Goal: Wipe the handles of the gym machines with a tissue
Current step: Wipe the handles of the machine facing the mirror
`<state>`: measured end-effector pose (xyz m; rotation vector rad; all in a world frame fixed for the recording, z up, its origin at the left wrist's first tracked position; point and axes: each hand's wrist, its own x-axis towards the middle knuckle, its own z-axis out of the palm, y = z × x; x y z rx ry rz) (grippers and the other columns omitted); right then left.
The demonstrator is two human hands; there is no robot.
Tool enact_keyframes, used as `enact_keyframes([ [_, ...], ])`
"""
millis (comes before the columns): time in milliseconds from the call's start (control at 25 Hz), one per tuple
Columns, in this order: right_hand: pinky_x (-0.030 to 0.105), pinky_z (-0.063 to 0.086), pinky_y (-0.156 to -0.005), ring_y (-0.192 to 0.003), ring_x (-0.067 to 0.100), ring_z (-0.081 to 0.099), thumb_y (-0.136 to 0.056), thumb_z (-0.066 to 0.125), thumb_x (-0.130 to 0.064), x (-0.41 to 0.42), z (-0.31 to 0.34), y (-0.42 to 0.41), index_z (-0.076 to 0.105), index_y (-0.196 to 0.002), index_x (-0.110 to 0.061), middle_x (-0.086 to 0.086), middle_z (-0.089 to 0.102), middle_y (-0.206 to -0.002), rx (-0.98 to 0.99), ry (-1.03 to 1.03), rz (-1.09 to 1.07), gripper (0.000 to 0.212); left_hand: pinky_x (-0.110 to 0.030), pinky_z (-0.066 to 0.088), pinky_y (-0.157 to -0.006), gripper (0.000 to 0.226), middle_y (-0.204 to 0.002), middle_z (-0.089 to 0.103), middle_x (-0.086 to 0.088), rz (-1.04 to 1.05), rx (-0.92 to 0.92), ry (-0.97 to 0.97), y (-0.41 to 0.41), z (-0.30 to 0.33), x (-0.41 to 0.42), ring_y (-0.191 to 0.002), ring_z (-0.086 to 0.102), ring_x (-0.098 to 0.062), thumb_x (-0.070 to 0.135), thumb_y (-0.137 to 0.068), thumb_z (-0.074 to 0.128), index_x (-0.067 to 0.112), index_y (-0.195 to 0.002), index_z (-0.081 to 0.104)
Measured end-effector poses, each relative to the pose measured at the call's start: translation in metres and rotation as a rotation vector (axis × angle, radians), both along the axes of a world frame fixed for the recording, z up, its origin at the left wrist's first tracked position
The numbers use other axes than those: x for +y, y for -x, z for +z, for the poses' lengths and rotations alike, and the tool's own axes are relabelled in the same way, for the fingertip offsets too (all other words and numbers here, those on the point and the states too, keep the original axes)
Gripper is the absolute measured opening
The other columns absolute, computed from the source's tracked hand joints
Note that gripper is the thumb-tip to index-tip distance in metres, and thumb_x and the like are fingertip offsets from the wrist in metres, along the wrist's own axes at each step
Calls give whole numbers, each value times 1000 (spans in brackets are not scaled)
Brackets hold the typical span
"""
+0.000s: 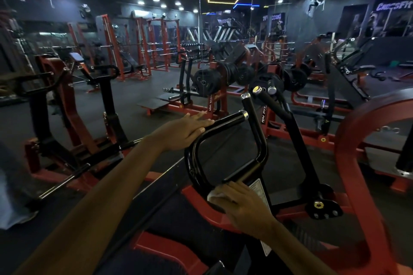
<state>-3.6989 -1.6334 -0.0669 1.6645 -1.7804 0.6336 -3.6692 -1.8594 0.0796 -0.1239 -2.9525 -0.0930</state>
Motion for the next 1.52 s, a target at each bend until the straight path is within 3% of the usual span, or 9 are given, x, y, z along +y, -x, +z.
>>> enact_keyframes([
  [80, 28, 50, -66, -81, 11, 57, -98, 41, -24, 6, 3, 4, 69, -95, -16, -5, 60, -96, -122, 59, 12, 29, -52, 21, -115, 43, -158, 10, -3, 9, 4, -20, 0, -4, -2, -142, 12, -36, 39, -101, 27, 44, -144, 24],
  [240, 8, 43, -68, -84, -1, 54, -90, 53, -13, 3, 30, 12, 67, -106, -9, -1, 57, -99, -454, 268, 17, 22, -44, 17, -118, 42, -150, 35, -3, -66, 101, -168, -8, -6, 1, -142, 18, -12, 32, -101, 30, 27, -142, 36],
  [600, 19, 42, -72, -80, 11, 54, -90, 62, -15, -72, 100, -30, 64, -91, -10, -2, 59, -88, -352, 312, 10, 6, -33, 26, -114, 44, -145, 42, -8, 12, 183, -376, -83, -27, -71, -136, 27, -9, 14, -94, 54, 11, -136, 46],
  [800, 26, 48, -69, -80, 14, 58, -88, 60, -10, -167, 86, -76, 62, -90, -9, 1, 60, -90, -394, 301, -59, 3, -21, 19, -108, 51, -148, 38, -2, 13, 122, -367, -142, -49, -149, -138, 27, -8, 22, -93, 56, 16, -141, 40],
  [960, 24, 44, -64, -75, 12, 56, -86, 58, -8, -231, 63, -94, 55, -86, -13, 0, 60, -87, -485, 215, -254, 6, -22, 22, -107, 53, -150, 35, -5, 39, 40, -363, -170, -58, -218, -138, 30, -11, 28, -94, 54, 21, -143, 36],
  [1080, 24, 45, -61, -72, 12, 58, -85, 58, -5, -255, 56, -84, 46, -81, -21, 1, 64, -83, -530, 195, -319, 20, -22, 20, -108, 52, -151, 32, -5, 20, 77, -389, -163, -57, -252, -139, 25, -8, 32, -95, 50, 23, -144, 34],
  [1200, 29, 51, -58, -70, 15, 63, -83, 59, -4, -273, 58, -63, 48, -81, -14, 2, 66, -82, -520, 209, -405, 15, -18, 15, -106, 51, -151, 33, -5, -31, 133, -401, -137, -61, -273, -135, 20, -1, 33, -96, 47, 22, -144, 34],
  [1360, 27, 51, -58, -67, 13, 63, -84, 60, -9, -298, 53, -18, 50, -82, -18, 0, 66, -79, -551, 226, -509, 14, -25, 20, -111, 52, -150, 36, -6, -115, 104, -401, -82, -71, -302, -141, 25, -12, 34, -95, 50, 20, -143, 35],
  [1520, 11, 41, -54, -61, 2, 59, -86, 62, -12, -335, 49, 26, 48, -77, -23, -7, 62, -73, -610, 220, -587, 20, -20, 21, -107, 53, -147, 39, -4, -142, 86, -450, -34, -74, -335, -138, 30, -12, 30, -95, 53, 17, -143, 36],
])
